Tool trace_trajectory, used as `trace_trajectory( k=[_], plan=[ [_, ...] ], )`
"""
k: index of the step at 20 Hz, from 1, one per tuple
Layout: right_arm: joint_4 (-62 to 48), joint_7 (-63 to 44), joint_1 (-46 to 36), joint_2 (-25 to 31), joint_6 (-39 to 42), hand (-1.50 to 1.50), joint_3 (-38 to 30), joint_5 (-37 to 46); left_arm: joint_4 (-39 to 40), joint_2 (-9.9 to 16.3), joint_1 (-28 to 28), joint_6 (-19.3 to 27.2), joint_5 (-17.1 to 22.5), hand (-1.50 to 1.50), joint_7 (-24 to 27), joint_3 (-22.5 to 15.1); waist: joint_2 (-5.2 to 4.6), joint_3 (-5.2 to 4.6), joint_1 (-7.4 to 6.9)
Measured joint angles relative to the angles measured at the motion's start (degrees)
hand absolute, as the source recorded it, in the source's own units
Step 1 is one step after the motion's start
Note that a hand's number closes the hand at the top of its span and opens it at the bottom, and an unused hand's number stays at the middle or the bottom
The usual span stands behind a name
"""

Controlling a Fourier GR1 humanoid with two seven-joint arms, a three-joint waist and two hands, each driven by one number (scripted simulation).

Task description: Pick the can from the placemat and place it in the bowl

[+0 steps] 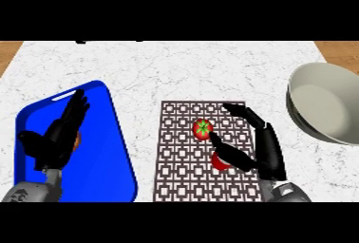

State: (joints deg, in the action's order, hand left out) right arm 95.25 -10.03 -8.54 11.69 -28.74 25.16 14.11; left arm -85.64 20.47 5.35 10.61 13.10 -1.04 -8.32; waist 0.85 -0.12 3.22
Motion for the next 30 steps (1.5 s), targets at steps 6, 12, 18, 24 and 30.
trace_trajectory(
  k=[6,12,18,24,30],
  plan=[
    [8.59,6.88,12.57,-5.49,-14.05,-1.50,7.65,11.43,-1.36,-4.75,1.86,3.40,-3.02,0.00,-0.53,-3.56,-0.31,0.08,-1.11],
    [20.55,-8.42,18.32,-4.43,-11.41,-1.50,8.39,29.29,-2.48,-5.90,3.00,3.91,-4.41,0.00,-2.39,-4.39,-0.49,-0.02,-1.93],
    [30.24,-26.82,17.69,-6.92,2.85,-1.50,7.78,39.55,-2.98,-6.12,2.83,3.24,-4.91,0.00,-2.57,-4.12,-0.68,-0.02,-2.69],
    [31.93,-40.97,12.49,-9.57,16.81,-1.50,5.51,39.36,-2.24,-7.11,3.06,2.71,-5.64,0.00,-1.90,-4.19,-0.85,0.03,-3.19],
    [28.19,-45.75,10.26,-10.55,22.64,-1.50,3.16,35.76,0.06,-7.86,5.19,1.52,-5.82,0.00,-1.93,-2.71,-0.91,0.08,-3.20]
  ],
)
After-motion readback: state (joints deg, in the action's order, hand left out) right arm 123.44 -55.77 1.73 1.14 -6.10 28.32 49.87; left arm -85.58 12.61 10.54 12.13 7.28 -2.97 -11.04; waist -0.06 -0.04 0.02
